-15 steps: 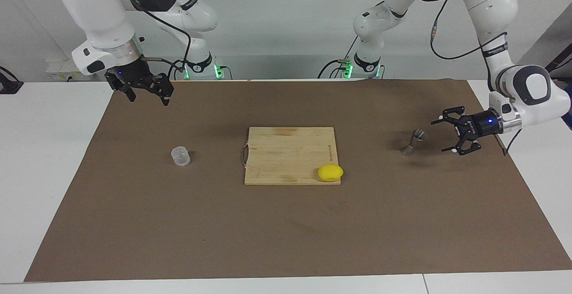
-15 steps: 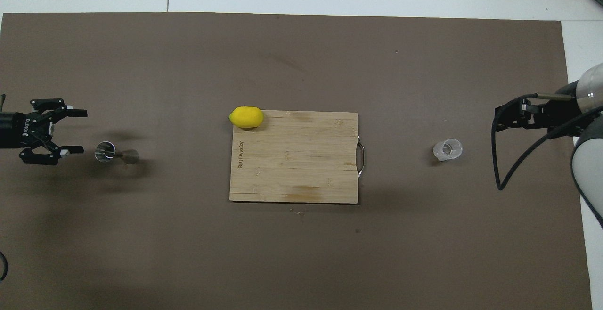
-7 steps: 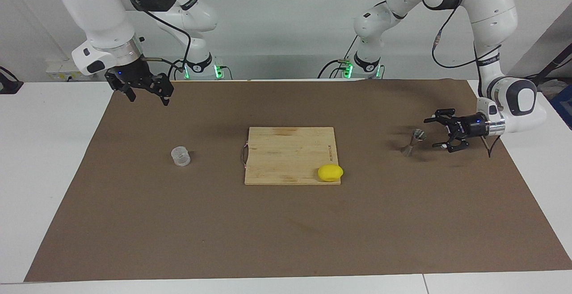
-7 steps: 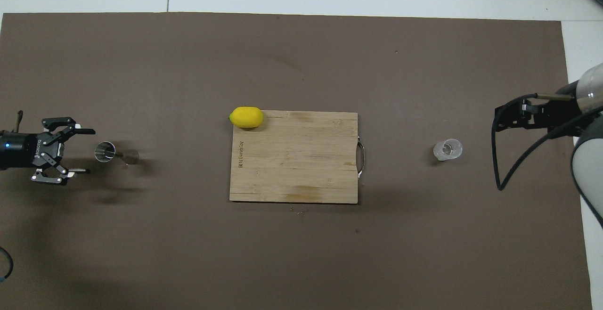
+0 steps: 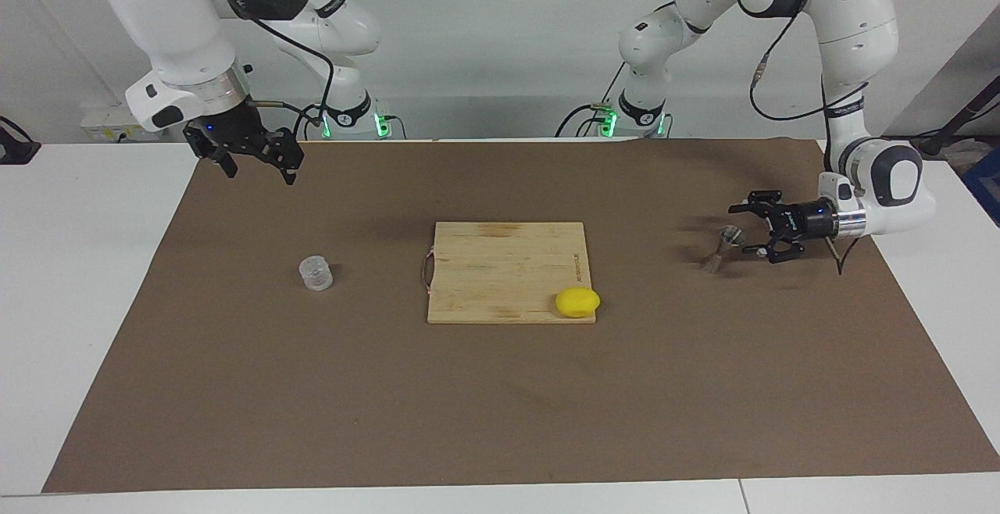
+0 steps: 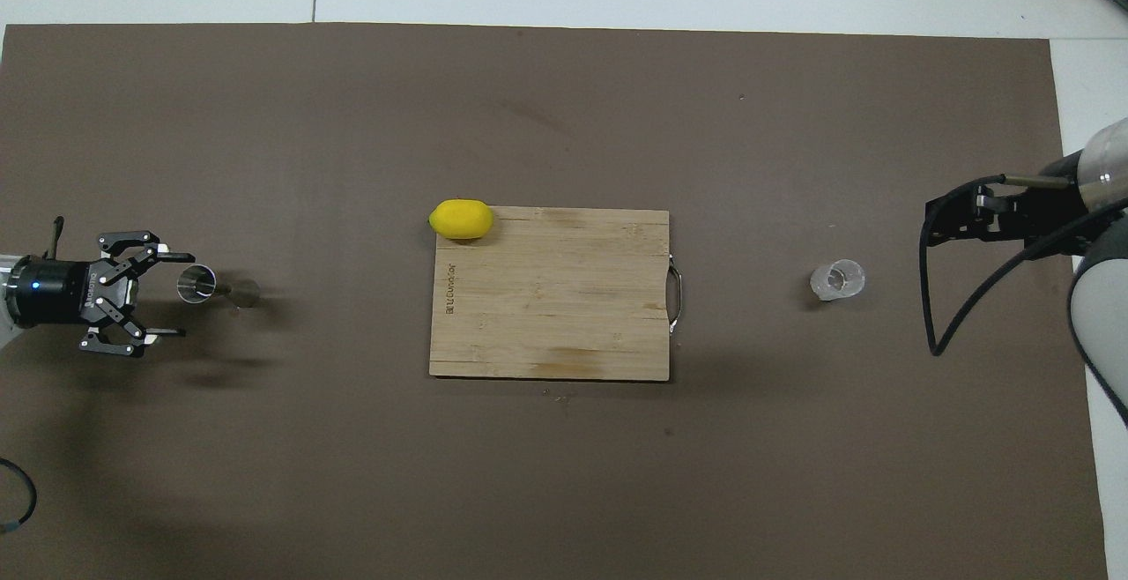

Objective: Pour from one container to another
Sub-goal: 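Close the left gripper around the steel cup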

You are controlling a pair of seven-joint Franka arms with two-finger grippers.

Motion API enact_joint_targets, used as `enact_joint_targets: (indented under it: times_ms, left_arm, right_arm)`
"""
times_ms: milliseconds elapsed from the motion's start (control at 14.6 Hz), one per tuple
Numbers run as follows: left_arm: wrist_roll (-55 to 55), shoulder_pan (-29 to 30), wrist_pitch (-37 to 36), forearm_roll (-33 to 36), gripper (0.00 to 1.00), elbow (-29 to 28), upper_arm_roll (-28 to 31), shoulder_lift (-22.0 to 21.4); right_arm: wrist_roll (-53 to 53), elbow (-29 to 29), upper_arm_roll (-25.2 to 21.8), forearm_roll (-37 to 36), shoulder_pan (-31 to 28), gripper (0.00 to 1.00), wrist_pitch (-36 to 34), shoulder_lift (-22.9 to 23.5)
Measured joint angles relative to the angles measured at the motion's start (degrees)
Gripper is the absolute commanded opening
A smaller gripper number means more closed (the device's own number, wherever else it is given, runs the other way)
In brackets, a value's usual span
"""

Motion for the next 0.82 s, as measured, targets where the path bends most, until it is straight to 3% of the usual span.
enact_joint_targets:
  times_ms: [273,615,820]
  left_arm:
    - [0.4,0.0,0.02,-0.29,0.83,-0.27,-0.17,0.0]
    - [0.65,0.0,0.11,-1.68,0.35,-0.27,-0.16,0.0]
    - [0.72,0.0,0.23,-2.22,0.2,-0.27,-0.16,-0.01]
  right_arm:
    - [0.0,0.0,0.0,0.0,0.0,1.0,0.0,0.0]
    - [0.0,0.0,0.0,0.0,0.0,1.0,0.0,0.0]
    - [0.0,0.0,0.0,0.0,0.0,1.0,0.0,0.0]
